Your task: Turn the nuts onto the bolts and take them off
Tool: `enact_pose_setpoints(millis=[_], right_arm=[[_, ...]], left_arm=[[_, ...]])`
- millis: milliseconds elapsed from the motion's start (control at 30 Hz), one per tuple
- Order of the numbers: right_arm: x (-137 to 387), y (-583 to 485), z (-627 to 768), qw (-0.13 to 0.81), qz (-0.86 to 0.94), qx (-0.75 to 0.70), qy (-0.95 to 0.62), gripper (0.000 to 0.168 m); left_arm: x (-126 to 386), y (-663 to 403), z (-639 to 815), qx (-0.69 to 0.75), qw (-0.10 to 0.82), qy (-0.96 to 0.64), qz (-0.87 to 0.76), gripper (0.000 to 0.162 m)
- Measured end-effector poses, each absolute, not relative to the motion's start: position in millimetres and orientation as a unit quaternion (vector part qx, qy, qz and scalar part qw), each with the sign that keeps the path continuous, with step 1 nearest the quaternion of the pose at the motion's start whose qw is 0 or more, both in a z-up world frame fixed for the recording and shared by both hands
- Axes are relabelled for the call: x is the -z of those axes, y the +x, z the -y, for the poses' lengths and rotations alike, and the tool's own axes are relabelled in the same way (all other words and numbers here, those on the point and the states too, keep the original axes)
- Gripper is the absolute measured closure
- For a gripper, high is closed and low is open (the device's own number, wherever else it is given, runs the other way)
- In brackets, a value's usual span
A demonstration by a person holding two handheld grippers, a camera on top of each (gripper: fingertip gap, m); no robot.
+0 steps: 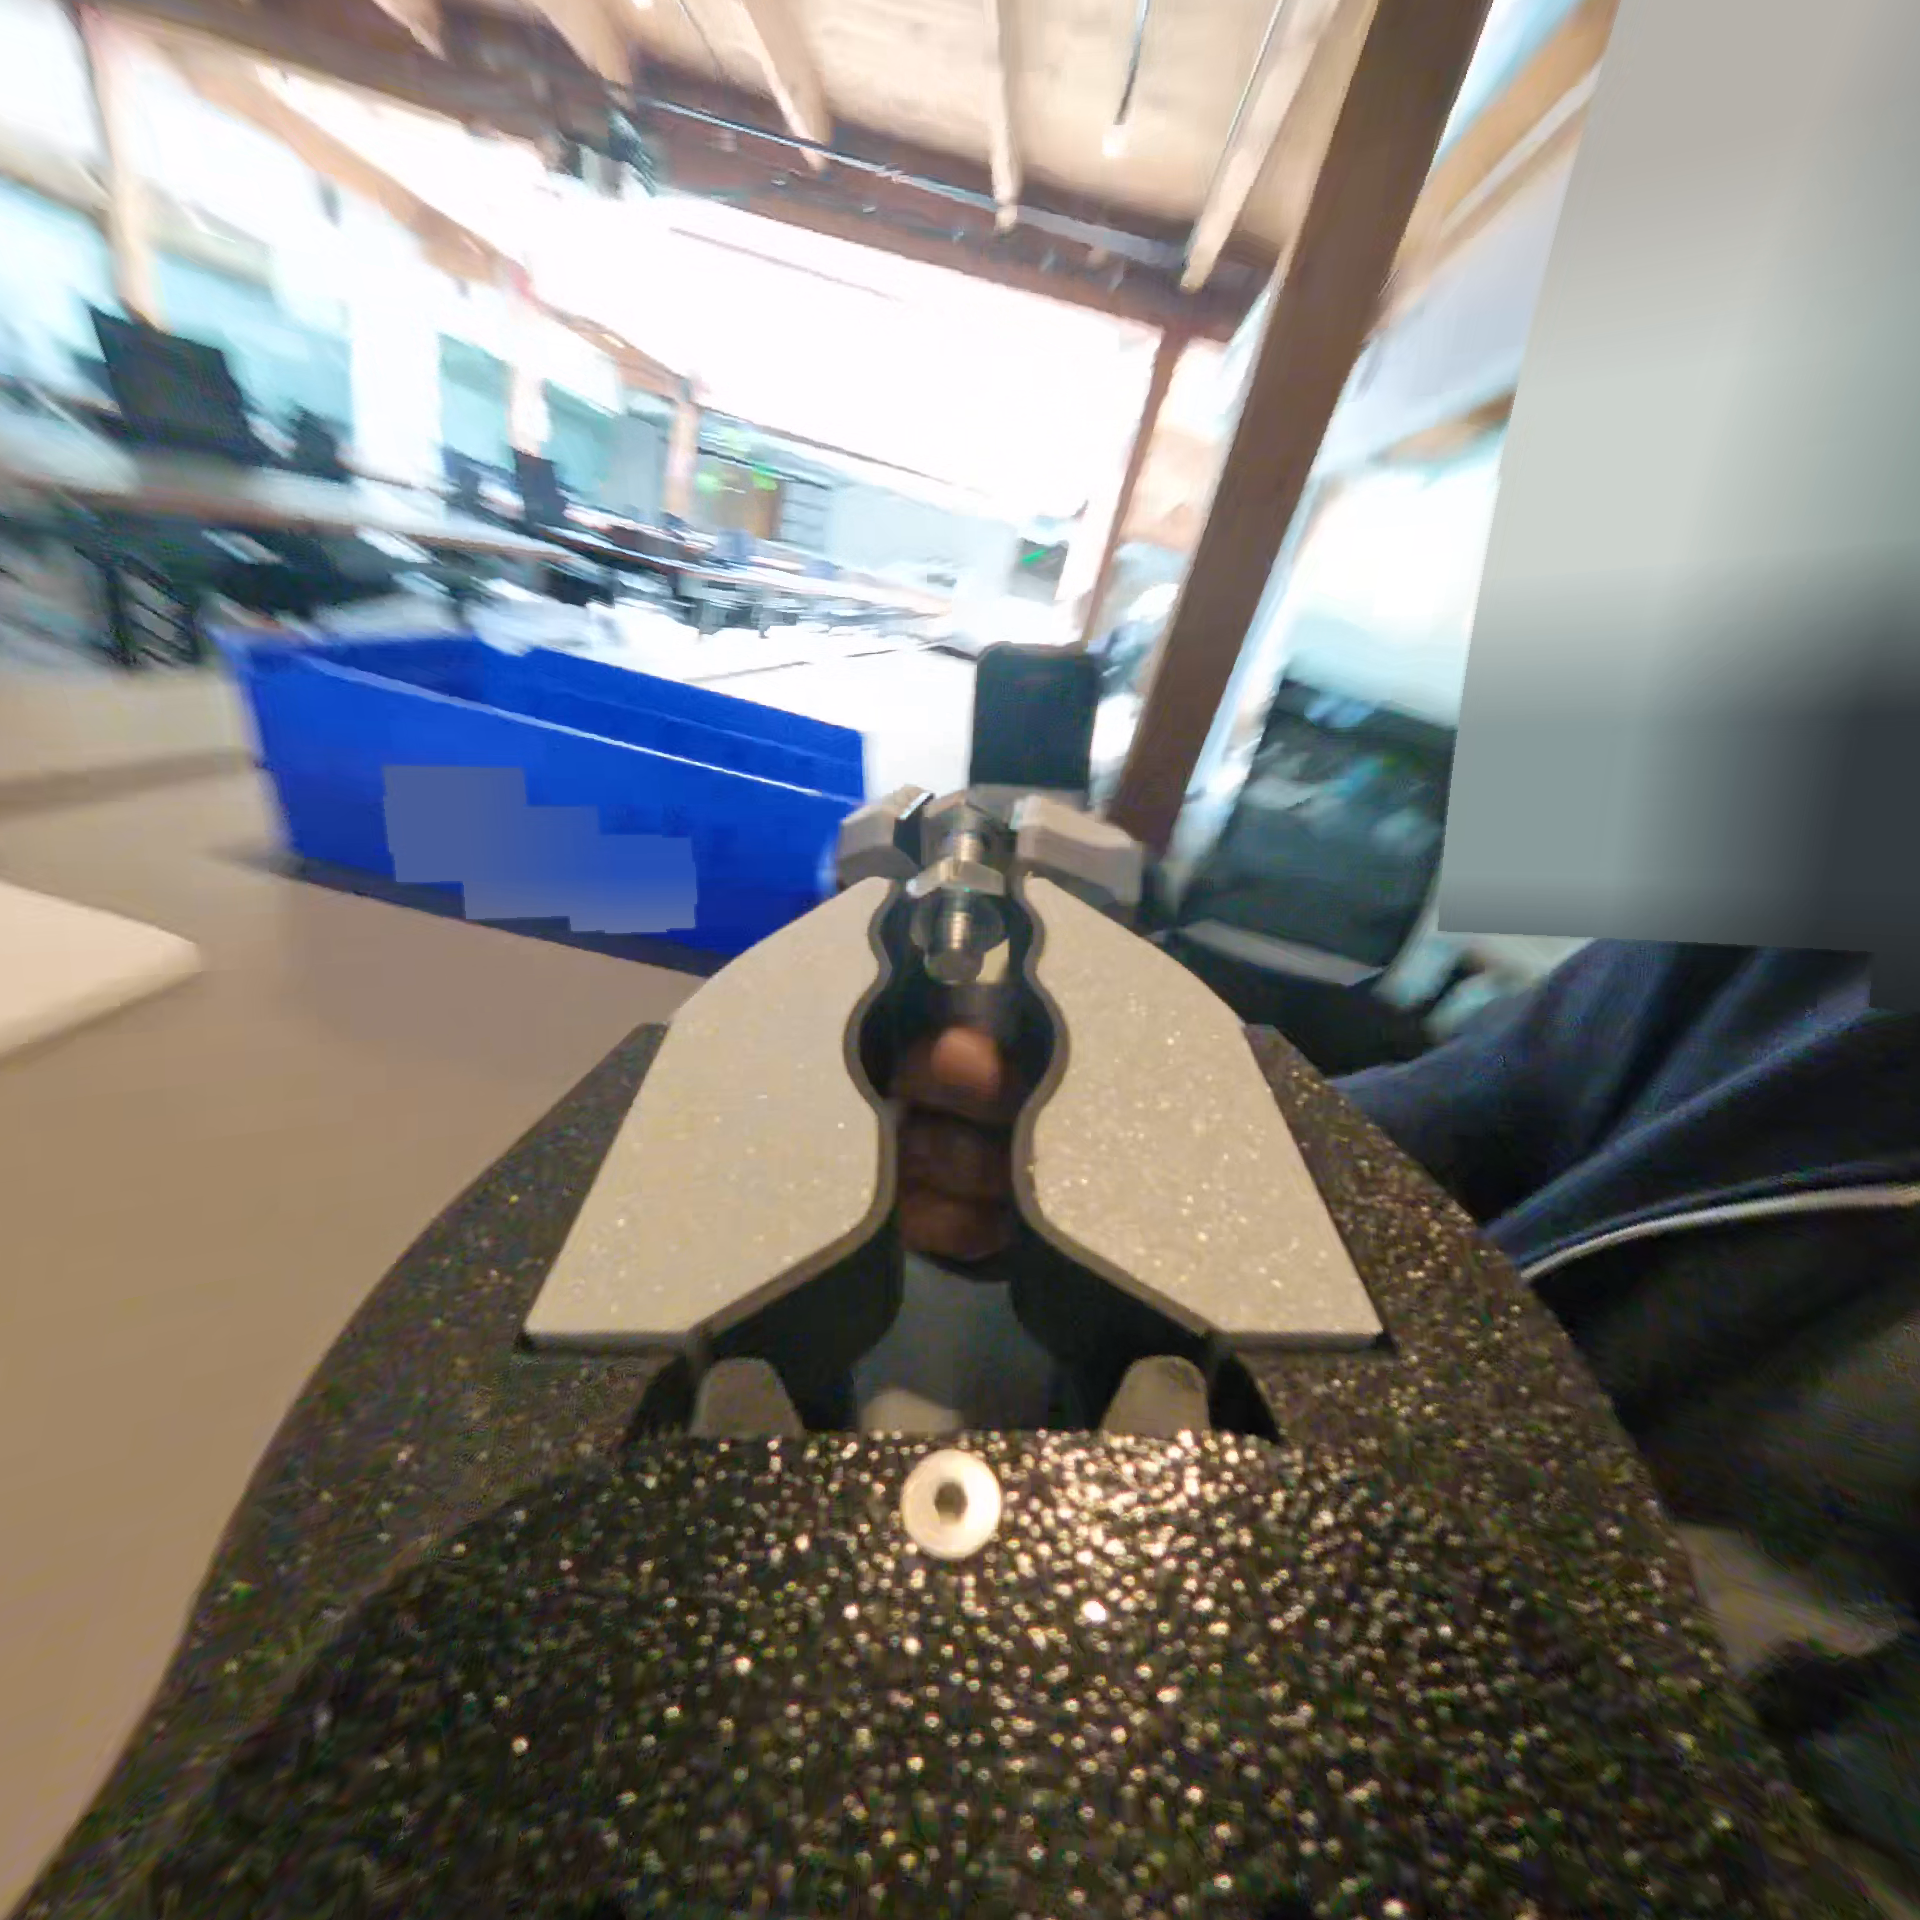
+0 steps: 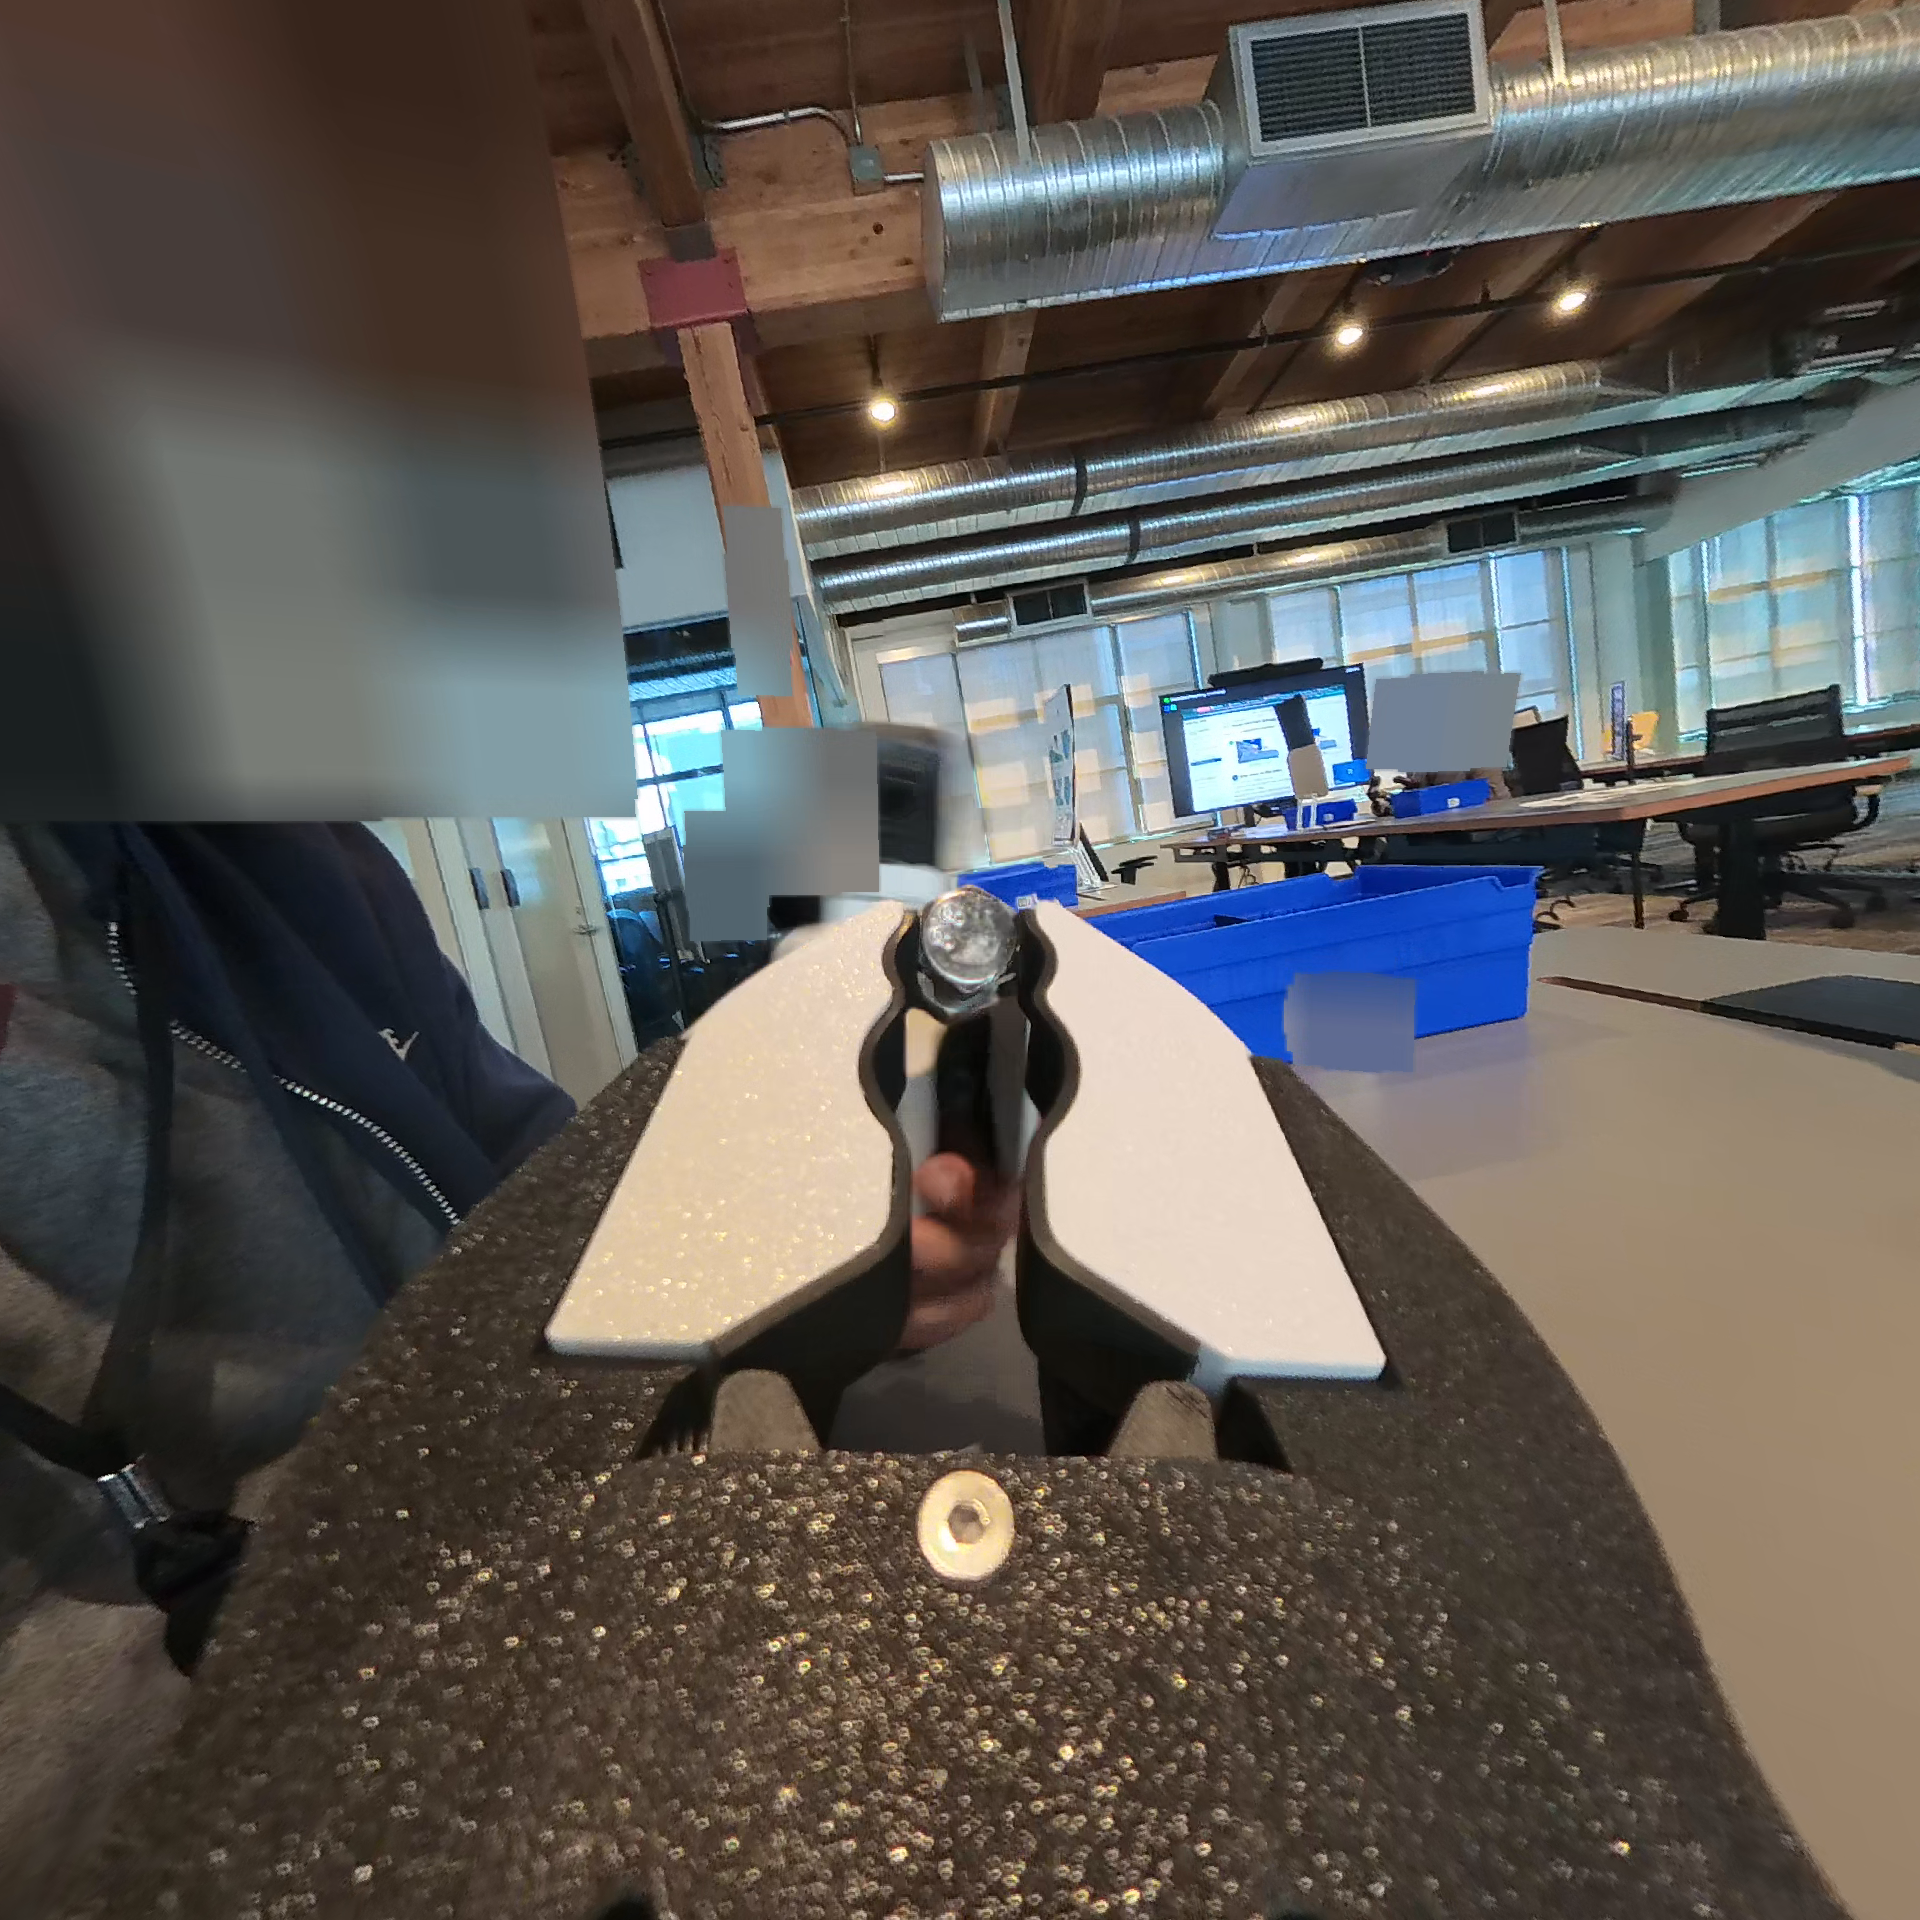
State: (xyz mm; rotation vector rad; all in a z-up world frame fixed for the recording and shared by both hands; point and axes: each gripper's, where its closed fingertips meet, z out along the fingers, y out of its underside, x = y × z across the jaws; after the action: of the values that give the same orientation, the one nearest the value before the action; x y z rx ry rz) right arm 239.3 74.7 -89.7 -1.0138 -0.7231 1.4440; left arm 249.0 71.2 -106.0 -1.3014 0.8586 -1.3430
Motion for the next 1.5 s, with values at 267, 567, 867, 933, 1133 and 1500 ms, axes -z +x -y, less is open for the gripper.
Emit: enact_pose_setpoints(millis=[267,567,867,933,1133,1500], right_arm=[[89.7,239.3,-74.6,0.579,0.309,-0.618,-0.433,0.152],[88.1,243.1,-76.6,0.586,0.3,-0.618,-0.43,0.151],[88.8,241.8,-76.5,0.592,0.307,-0.606,-0.434,0.152],[88.6,241.8,-76.2,0.592,0.307,-0.606,-0.433,0.152],[88.3,241.3,-75.1,0.592,0.31,-0.607,-0.431,0.152],[88.7,239.5,-73.9,0.59,0.314,-0.606,-0.431,0.152]], left_arm=[[107.0,246.9,-78.2,0.189,0.727,-0.445,-0.487,0.144],[87.4,236.1,-79.5,0.56,0.569,-0.513,-0.314,0.131],[99.7,239.7,-81.6,0.773,0.317,-0.521,-0.174,0.14],[100.6,243.1,-77.2,0.788,0.282,-0.52,-0.167,0.139],[97.3,248.2,-68.7,0.821,0.223,-0.505,-0.149,0.135],[99.9,249.7,-70.3,0.778,0.298,-0.52,-0.187,0.144]])
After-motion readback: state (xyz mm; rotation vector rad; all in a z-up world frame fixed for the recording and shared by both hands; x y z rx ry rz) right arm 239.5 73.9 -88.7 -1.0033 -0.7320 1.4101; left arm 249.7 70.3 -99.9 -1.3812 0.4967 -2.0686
